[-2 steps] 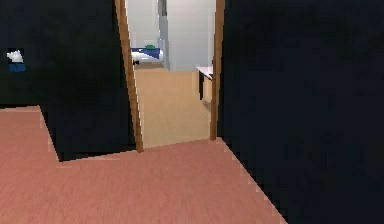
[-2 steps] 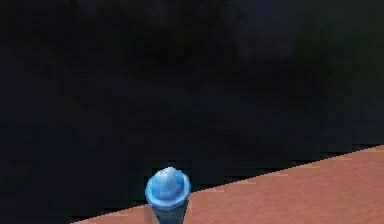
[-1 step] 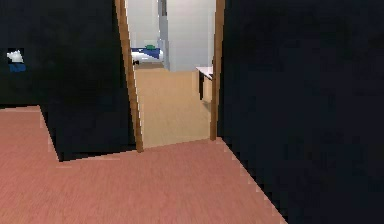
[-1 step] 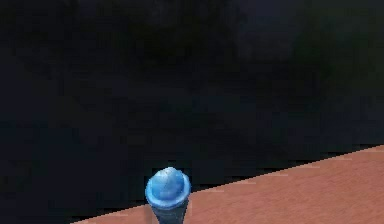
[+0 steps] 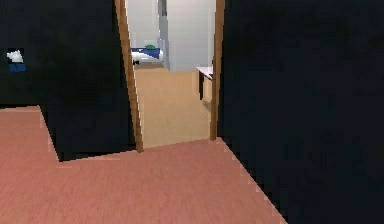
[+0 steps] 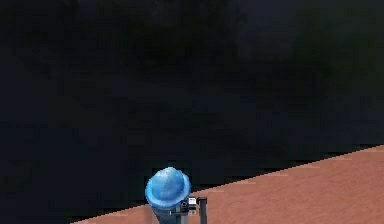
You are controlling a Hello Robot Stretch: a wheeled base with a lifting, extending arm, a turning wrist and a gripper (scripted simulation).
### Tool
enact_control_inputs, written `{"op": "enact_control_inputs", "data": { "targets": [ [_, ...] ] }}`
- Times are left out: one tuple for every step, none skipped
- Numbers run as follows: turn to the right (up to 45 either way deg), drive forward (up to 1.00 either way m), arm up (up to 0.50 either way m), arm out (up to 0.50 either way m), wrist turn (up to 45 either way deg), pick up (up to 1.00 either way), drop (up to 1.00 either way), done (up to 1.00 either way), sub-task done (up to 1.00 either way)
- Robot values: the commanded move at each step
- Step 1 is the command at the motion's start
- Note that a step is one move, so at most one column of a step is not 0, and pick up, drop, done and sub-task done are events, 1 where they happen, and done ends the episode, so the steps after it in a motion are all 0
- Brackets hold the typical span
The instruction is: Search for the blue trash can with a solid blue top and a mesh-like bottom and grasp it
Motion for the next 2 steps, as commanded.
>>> {"op": "enact_control_inputs", "data": {
  "targets": [
    [0.0, 0.00, 0.00, 0.00, 45.0, 0.00, 0.00, 0.00, 0.00],
    [0.0, 0.00, 0.00, 0.00, 45.0, 0.00, 0.00, 0.00, 0.00]
  ]
}}
